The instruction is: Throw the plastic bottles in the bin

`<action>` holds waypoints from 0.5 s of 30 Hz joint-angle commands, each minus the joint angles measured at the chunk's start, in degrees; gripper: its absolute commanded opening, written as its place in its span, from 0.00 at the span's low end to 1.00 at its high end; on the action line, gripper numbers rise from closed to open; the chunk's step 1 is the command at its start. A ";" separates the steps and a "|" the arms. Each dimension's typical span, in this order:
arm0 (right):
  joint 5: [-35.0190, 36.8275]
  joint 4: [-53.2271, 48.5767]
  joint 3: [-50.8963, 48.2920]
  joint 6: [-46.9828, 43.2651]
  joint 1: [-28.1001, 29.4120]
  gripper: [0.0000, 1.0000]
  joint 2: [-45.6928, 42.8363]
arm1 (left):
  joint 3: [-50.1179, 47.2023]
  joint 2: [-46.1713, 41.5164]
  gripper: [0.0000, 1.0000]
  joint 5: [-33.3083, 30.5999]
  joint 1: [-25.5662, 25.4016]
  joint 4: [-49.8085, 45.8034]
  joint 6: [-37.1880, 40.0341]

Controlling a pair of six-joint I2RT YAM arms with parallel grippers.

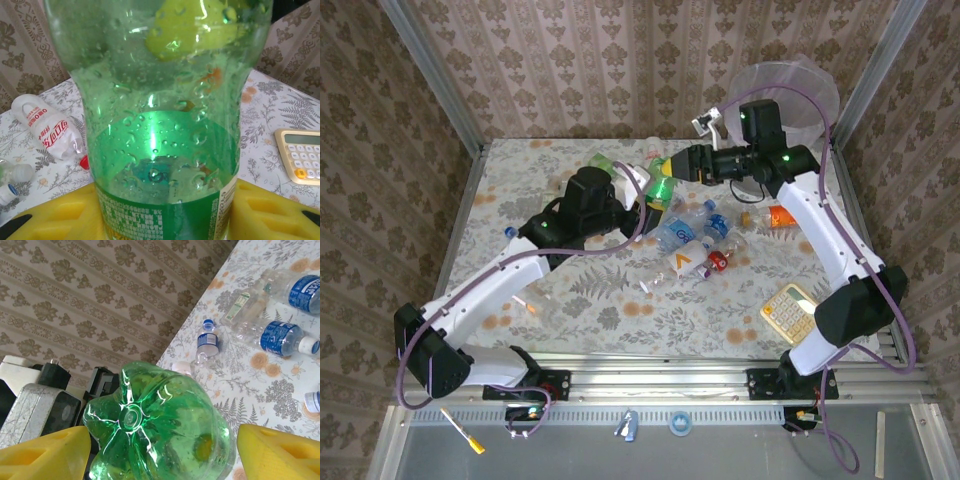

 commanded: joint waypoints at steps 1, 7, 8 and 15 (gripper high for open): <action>-2.67 -2.17 -0.56 -2.11 1.22 0.78 0.29 | 1.90 0.49 0.45 1.64 -0.35 1.28 1.36; -3.11 -2.50 -0.46 -3.05 2.11 0.74 1.08 | 2.49 1.34 0.45 2.64 -0.27 1.20 1.04; -3.15 -2.64 -0.41 -3.26 2.25 0.73 1.34 | 2.56 1.46 0.45 2.73 -0.23 1.20 1.09; -3.90 -2.11 -0.54 -3.55 2.35 0.75 2.06 | 3.24 2.30 0.45 5.35 -0.01 1.14 0.66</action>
